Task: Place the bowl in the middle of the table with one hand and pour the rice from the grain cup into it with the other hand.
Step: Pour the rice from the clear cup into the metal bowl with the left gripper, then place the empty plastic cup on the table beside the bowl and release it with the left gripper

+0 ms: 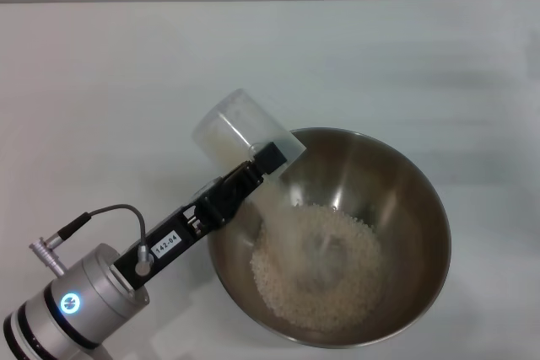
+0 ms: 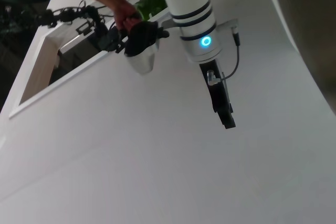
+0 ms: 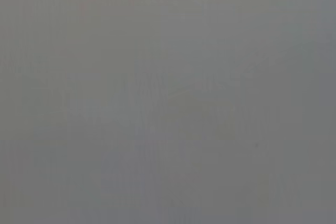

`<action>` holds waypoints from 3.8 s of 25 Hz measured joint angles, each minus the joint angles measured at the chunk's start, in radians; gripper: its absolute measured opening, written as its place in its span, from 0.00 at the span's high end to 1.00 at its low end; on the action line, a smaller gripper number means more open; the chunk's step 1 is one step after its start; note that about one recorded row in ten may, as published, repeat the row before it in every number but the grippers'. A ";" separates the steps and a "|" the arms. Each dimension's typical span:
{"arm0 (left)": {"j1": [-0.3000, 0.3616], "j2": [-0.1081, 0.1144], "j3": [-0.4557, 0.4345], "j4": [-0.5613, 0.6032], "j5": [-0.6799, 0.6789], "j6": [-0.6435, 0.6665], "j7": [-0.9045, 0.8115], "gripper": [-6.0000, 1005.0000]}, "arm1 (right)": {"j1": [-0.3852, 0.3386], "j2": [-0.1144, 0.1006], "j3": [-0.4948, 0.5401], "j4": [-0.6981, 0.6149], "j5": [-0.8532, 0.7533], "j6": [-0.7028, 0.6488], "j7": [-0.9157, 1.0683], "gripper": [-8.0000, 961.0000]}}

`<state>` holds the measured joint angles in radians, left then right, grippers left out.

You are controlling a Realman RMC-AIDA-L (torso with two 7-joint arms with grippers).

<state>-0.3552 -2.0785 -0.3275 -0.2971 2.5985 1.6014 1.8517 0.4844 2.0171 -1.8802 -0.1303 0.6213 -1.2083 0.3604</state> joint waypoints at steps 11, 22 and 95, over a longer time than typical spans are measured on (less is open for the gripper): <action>0.001 0.001 0.014 0.010 0.000 -0.004 0.082 0.94 | -0.001 -0.002 0.024 0.000 0.000 0.026 -0.001 0.53; 0.006 0.002 0.012 0.006 -0.002 -0.002 0.041 0.93 | -0.002 -0.001 0.025 -0.001 0.000 0.026 -0.002 0.53; 0.167 0.007 -0.253 -0.032 -0.363 -0.423 -1.837 0.69 | 0.008 0.018 0.015 -0.026 -0.013 -0.057 -0.002 0.52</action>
<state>-0.1881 -2.0713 -0.5805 -0.3295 2.2352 1.1783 0.0152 0.4921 2.0351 -1.8657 -0.1567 0.6082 -1.2649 0.3581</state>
